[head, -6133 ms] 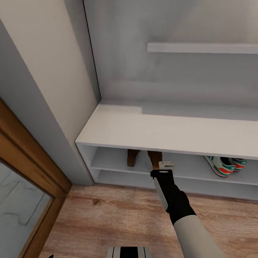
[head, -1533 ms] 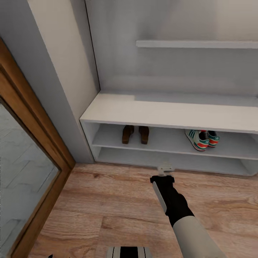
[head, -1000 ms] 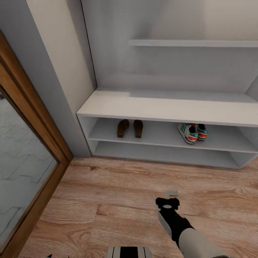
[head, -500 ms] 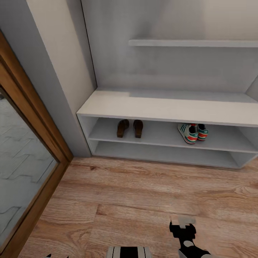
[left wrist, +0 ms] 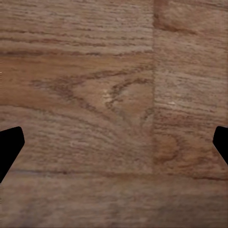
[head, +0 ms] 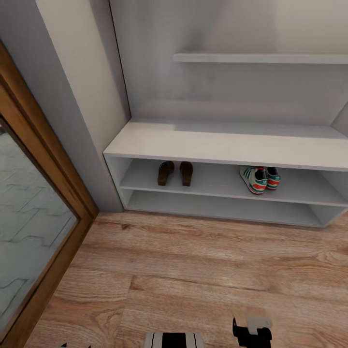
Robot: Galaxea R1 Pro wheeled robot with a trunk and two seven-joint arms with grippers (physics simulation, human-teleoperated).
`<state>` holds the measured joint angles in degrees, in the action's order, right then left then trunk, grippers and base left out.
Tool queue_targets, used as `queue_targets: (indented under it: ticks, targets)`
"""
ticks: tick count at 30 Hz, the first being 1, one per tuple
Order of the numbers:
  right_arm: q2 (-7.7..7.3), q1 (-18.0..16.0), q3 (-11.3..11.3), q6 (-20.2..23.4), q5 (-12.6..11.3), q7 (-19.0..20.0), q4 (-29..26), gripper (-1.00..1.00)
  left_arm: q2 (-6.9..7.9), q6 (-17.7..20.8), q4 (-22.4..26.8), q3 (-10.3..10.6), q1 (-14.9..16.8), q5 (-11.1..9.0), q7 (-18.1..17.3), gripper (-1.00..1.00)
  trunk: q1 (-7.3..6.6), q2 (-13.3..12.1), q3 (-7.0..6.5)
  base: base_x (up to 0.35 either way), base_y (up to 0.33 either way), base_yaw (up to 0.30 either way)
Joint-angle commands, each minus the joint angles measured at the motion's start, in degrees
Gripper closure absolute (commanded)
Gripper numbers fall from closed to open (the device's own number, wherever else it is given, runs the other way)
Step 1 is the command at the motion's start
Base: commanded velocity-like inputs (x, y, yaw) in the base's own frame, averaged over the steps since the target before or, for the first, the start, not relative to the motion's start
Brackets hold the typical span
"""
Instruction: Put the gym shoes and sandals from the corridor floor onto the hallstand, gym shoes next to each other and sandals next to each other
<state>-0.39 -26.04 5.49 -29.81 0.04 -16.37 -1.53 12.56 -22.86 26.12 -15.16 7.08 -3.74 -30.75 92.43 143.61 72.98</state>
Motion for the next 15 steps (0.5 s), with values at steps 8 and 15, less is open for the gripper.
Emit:
queue_targets:
  ticks: [8,15]
  targets:
    - [-0.14,1.6,0.5,-2.5,0.0,-0.6,0.0,-1.00,0.01,0.1,-0.4,-0.2,0.0,-0.6,0.3,-1.00,-0.01,0.0,0.04,0.000,0.000,0.000]
    - [-0.13,2.1,0.5,-2.9,-0.1,-0.5,0.0,-1.00,-0.03,0.1,-0.4,-0.2,0.0,-0.7,0.6,-1.00,-0.01,0.0,0.04,0.000,0.000,0.000]
